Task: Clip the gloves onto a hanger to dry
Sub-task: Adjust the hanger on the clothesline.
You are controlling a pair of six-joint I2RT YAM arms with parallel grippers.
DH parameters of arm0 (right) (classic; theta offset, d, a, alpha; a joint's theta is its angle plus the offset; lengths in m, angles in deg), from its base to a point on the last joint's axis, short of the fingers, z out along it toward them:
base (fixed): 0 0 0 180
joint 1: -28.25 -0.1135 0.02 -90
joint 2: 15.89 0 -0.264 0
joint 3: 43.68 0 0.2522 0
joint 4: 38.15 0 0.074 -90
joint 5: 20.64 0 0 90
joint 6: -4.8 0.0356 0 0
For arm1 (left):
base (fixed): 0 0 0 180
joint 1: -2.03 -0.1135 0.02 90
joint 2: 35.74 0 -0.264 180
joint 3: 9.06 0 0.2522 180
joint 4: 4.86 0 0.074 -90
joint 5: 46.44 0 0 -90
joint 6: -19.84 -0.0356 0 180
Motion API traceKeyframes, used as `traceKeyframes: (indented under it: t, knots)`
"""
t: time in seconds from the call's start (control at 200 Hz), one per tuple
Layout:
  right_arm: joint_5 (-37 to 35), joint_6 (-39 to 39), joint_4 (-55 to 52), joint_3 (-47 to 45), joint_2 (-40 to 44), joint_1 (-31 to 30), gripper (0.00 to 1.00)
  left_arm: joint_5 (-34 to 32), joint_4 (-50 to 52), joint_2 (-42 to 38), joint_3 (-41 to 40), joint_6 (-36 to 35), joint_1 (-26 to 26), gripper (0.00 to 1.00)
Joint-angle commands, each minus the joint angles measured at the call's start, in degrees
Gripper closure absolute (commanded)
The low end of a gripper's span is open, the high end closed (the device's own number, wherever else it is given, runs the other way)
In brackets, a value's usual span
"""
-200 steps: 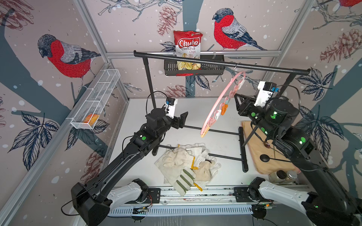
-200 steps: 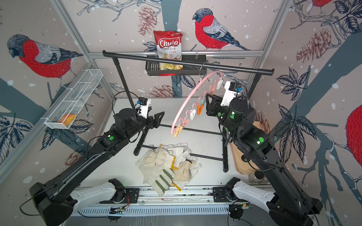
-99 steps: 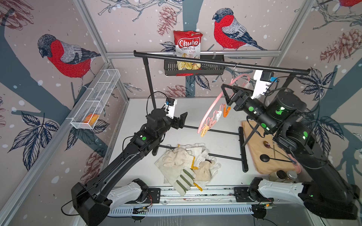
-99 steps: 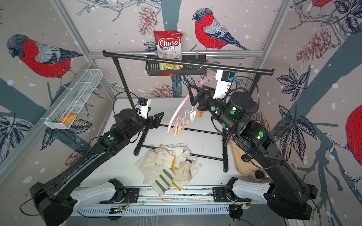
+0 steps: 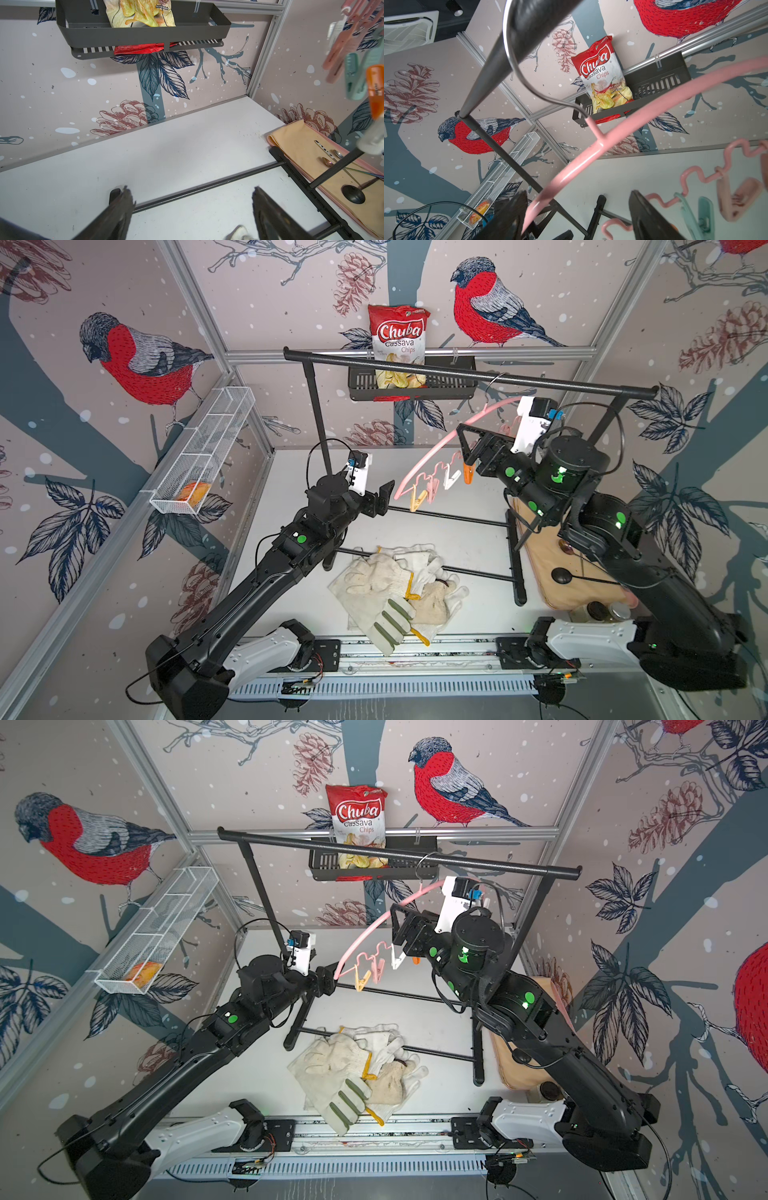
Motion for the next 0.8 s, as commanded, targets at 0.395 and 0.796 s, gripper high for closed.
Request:
traceKeyframes:
  t: [0.395, 0.796]
  knots:
    - [-5.4, 1.5, 7.0, 2.0, -6.2, -7.6, 0.56, -1.6, -0.8, -3.1, -1.5, -1.1, 0.0, 0.12]
    - [-3.5, -0.2, 6.1, 7.5, -11.7, -10.0, 0.81, -8.3, 2.3, -9.5, -1.7, 0.1, 0.0, 0.1]
